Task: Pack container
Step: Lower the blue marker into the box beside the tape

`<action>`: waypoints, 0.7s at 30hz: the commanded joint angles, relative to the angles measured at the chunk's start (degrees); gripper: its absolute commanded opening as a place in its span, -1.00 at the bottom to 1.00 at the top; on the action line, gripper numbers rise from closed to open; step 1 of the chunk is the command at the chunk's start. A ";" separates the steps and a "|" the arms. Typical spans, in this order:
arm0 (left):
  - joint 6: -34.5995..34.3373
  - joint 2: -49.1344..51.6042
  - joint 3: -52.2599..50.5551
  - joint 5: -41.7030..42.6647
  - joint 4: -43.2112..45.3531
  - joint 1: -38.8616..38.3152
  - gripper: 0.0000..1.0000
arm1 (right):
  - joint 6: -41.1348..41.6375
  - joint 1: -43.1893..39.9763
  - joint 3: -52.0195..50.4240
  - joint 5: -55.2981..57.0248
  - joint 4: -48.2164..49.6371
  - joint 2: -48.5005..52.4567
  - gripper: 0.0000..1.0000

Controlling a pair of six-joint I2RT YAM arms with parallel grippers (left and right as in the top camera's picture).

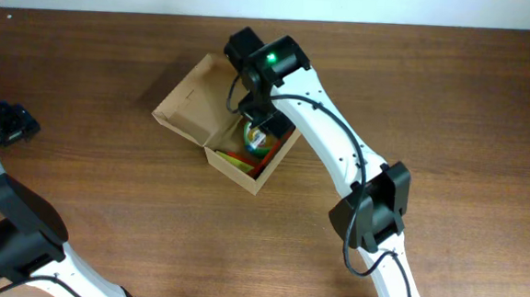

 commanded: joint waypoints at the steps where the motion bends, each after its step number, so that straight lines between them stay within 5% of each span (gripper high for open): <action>1: 0.68 -1.42 -0.26 -0.17 0.00 0.31 1.00 | 0.83 -0.04 -2.64 -0.76 0.59 0.13 -0.92; 21: 0.68 -1.42 -0.26 -0.17 0.00 0.31 1.00 | -5.42 -0.07 -12.50 -1.09 4.31 0.13 -0.92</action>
